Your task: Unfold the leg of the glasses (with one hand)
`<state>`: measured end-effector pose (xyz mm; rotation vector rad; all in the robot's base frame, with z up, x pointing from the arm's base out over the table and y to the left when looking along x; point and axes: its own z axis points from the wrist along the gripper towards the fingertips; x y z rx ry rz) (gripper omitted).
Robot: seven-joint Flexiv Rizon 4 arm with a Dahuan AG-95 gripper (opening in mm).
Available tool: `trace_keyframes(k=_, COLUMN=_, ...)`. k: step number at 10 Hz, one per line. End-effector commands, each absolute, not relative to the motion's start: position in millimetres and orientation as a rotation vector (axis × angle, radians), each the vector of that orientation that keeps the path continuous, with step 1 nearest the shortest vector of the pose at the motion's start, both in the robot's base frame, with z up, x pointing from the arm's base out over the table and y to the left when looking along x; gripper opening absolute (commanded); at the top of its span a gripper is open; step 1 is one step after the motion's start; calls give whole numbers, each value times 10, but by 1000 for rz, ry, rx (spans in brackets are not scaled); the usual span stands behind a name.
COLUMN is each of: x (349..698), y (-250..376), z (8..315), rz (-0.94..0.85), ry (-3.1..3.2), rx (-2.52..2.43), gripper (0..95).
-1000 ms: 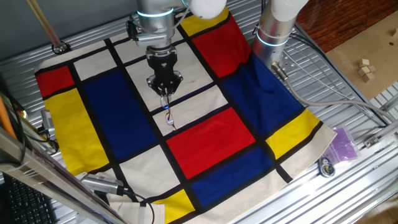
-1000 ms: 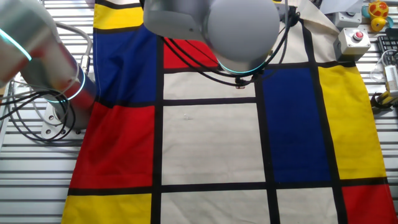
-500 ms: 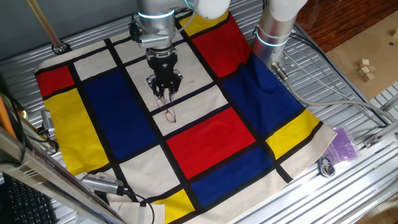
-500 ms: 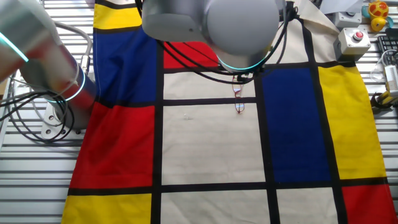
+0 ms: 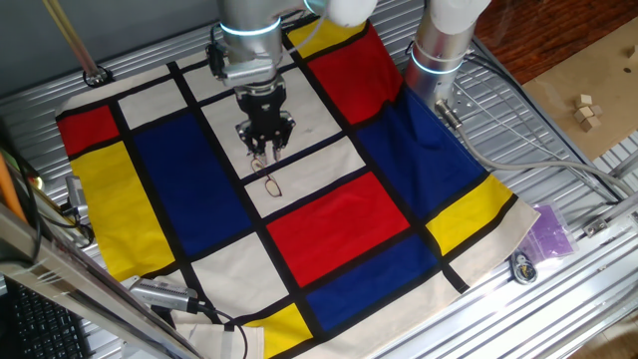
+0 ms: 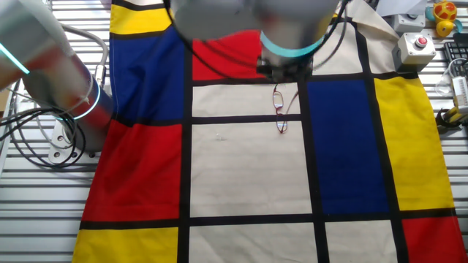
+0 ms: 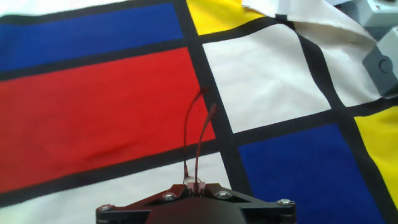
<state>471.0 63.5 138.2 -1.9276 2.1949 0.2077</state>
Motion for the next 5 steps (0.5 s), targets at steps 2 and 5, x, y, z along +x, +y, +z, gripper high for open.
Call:
trace_keyframes(k=2, x=4635, y=780, z=1526, rz=224, ry=2744, rx=-1668, gripper=0)
trace_keyframes(k=5, x=4662, y=892, z=1455, rz=179, ry=3032, rx=-1326, gripper=0)
